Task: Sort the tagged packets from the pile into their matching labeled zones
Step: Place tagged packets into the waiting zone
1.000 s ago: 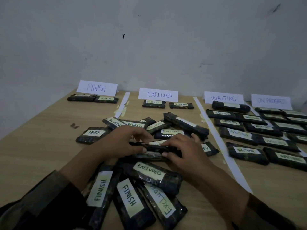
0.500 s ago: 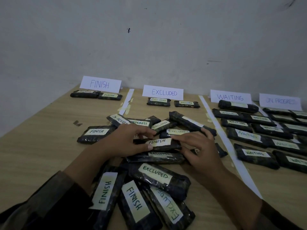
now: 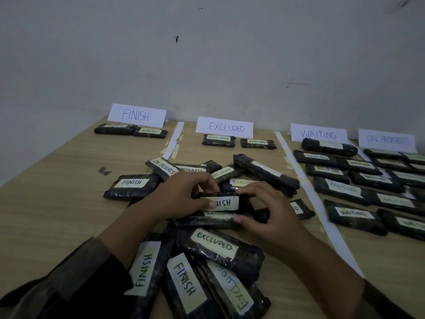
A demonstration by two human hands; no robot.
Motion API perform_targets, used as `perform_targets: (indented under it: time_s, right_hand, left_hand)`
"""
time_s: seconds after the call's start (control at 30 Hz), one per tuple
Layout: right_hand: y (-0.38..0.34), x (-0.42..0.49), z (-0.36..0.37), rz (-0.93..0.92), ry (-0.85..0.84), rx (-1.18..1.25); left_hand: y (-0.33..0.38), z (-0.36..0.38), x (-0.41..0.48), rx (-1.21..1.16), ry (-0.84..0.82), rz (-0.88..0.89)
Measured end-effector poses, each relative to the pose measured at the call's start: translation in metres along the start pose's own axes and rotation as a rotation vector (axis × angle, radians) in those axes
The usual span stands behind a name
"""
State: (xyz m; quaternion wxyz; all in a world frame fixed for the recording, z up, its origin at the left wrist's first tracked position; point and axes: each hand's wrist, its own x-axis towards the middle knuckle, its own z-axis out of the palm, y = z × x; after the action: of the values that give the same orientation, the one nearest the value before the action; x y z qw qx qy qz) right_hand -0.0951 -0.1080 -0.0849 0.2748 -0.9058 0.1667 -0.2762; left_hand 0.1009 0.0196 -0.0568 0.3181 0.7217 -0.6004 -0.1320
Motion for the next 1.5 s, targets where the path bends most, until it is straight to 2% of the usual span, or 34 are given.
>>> perform_targets:
  time_s: [0.23,0.33,0.5,0.93,1.17,1.5]
  right_hand:
    - [0.0,0.026,-0.002,-0.259,0.073,-0.345]
    - [-0.006,0.04,-0.003,-0.321,0.078,-0.382]
    - [-0.017,0.067,-0.003,-0.366,0.046,-0.396]
    - [-0.059,0.162,0.049,-0.354,-0.011,-0.445]
    - [-0.073,0.218,0.1,-0.316,-0.076,-0.473]
    - [-0.052,0.281,0.168,-0.162,-0.196,-0.505]
  left_hand:
    - [0.005,-0.011,0.008,-0.071,0.046,0.011]
    - [0.005,-0.021,0.007,-0.047,0.086,0.009]
    - [-0.007,-0.046,-0.005,0.051,0.253,0.012]
    - [-0.084,-0.116,-0.056,0.347,0.458,-0.217]
    - [-0.124,-0.136,-0.059,0.408,0.436,-0.298]
    - [-0.175,-0.138,-0.023,0.431,0.351,-0.36]
